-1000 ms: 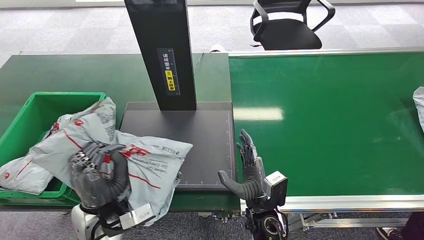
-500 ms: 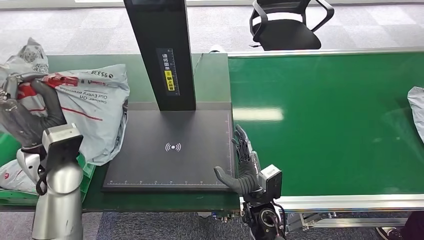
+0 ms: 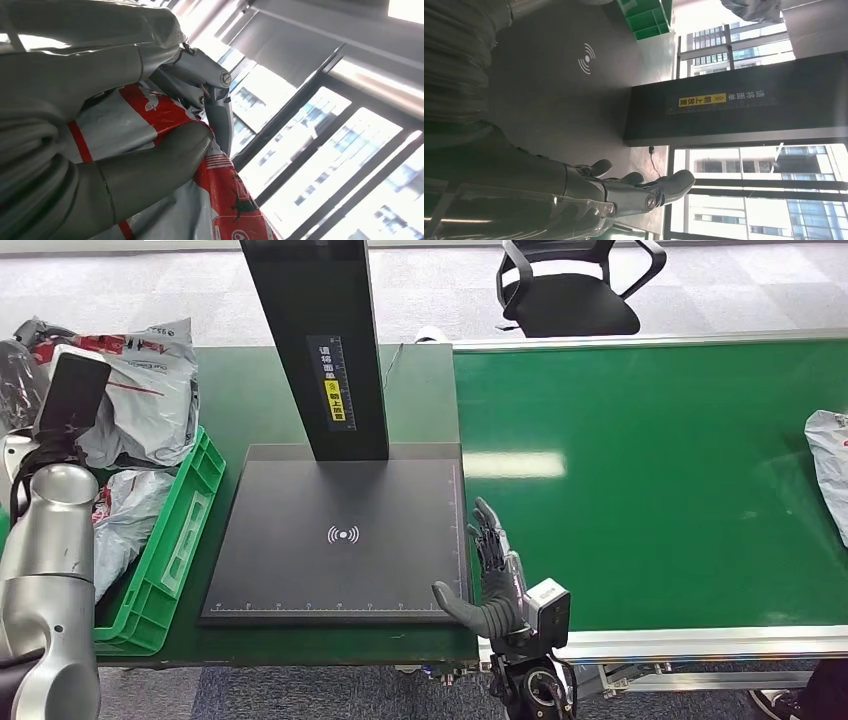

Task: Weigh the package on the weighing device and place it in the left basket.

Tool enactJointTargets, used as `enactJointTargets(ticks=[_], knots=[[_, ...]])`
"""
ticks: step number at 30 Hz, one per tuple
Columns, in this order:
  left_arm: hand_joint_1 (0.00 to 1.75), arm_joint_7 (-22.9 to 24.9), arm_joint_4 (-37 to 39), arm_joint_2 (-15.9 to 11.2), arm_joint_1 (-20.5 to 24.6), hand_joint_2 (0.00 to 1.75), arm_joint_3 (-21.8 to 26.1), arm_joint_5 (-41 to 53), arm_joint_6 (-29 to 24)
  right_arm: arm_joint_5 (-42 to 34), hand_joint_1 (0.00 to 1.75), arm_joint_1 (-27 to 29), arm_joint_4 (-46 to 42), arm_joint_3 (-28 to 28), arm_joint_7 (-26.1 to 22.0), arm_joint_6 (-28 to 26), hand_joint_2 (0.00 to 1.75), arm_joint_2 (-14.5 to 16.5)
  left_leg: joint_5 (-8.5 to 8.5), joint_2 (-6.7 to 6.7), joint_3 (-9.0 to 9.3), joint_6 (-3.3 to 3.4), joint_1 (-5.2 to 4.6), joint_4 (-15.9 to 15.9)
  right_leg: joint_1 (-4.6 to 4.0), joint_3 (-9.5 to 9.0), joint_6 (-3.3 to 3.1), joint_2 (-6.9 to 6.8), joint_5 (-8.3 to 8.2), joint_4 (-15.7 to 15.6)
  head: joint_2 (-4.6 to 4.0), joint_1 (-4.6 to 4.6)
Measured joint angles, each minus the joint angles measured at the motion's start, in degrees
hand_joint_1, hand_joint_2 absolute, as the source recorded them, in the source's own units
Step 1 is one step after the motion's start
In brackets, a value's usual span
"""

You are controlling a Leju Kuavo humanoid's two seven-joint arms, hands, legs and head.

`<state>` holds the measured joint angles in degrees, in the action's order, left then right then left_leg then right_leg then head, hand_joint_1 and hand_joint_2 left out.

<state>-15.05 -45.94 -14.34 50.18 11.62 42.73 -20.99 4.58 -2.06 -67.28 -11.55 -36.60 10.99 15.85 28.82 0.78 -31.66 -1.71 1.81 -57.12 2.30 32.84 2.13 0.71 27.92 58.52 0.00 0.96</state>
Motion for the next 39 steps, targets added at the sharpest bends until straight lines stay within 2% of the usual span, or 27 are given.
enactJointTargets(ticks=[7, 14, 15, 16, 18, 19, 20, 34, 36, 39], knots=[[1.75, 2.7, 8.4, -3.8, 0.4, 1.75, 3.1, 2.4, 0.6, 0.3, 0.0, 2.4, -2.0, 0.5, 0.0, 0.0, 1.75, 0.0, 0.0, 0.01, -0.13, 0.0, 0.0, 0.0, 0.0, 0.13, 0.0, 0.0, 0.0, 0.0, 0.0, 0.01], [1.68, 3.5, 11.5, -5.5, -0.3, 1.75, 6.6, 3.3, 1.7, 0.3, 0.0, 3.5, -3.2, 0.7, 0.0, 0.1, 1.75, -0.1, 0.0, 0.0, -0.14, 0.0, 0.0, 0.0, -0.01, 0.12, 0.0, -0.01, 0.0, 0.0, 0.0, 0.01], [1.58, 3.5, 11.6, -5.6, -0.6, 1.75, 6.9, 3.7, 1.9, 0.3, 0.0, 3.5, -3.2, 0.7, 0.1, 0.2, 1.75, -0.2, 0.0, 0.0, -0.14, 0.0, 0.0, 0.0, -0.01, 0.12, 0.0, -0.01, 0.0, 0.0, 0.0, 0.01], [1.26, 3.4, 11.8, -5.6, -0.8, 1.75, 7.3, 4.1, 2.2, 0.3, 0.0, 3.5, -3.2, 0.7, 0.1, 0.2, 1.75, -0.2, 0.0, 0.0, -0.14, 0.0, 0.0, 0.0, -0.01, 0.12, 0.0, -0.01, 0.0, 0.0, 0.0, 0.01], [0.44, 3.5, 12.1, -5.6, -1.3, 1.75, 7.6, 5.1, 2.8, 0.3, 0.0, 3.5, -3.2, 0.8, 0.1, 0.4, 1.75, -0.2, 0.0, 0.0, -0.14, 0.0, 0.0, 0.0, -0.01, 0.13, 0.0, -0.01, 0.0, 0.0, 0.0, 0.01], [0.11, 3.6, 12.3, -5.6, -1.5, 1.75, 7.7, 5.6, 3.1, 0.3, 0.0, 3.5, -3.2, 0.8, 0.2, 0.4, 1.75, -0.2, 0.0, 0.0, -0.14, 0.0, 0.0, 0.0, -0.01, 0.13, 0.0, -0.01, 0.0, 0.0, 0.0, 0.01], [0.0, 3.7, 12.5, -5.6, -1.7, 1.75, 7.8, 6.1, 3.4, 0.3, 0.0, 3.5, -3.2, 0.8, 0.2, 0.4, 1.75, -0.2, 0.0, -0.01, -0.14, 0.0, 0.0, 0.0, -0.01, 0.12, 0.0, -0.01, 0.0, 0.0, 0.0, 0.01], [0.0, 1.0, 11.0, -3.3, -4.8, 1.75, 7.8, 6.7, 5.5, 0.4, 0.0, 3.5, -3.2, 1.4, 0.3, 0.6, 1.75, -0.2, 0.0, 0.0, -0.13, 0.0, 0.0, 0.0, -0.01, 0.12, 0.0, -0.01, 0.0, 0.0, 0.0, 0.01], [0.0, -1.6, 8.5, -2.7, -6.2, 1.75, 8.0, 4.0, 3.8, 0.4, 0.0, 3.5, -3.2, 1.5, 0.4, 0.6, 1.75, -0.2, 0.0, 0.03, -0.12, 0.0, 0.0, 0.0, -0.01, 0.12, 0.0, 0.0, 0.0, 0.0, 0.0, 0.0], [0.0, -8.7, 0.7, -0.7, -10.2, 1.75, 8.9, -4.3, -0.5, 0.4, 0.0, 3.5, -3.2, 1.5, 0.6, 0.6, 1.75, -0.1, 0.02, 0.09, -0.11, -0.02, 0.0, 0.0, 0.0, 0.12, 0.0, 0.02, 0.0, 0.0, 0.0, 0.01]])
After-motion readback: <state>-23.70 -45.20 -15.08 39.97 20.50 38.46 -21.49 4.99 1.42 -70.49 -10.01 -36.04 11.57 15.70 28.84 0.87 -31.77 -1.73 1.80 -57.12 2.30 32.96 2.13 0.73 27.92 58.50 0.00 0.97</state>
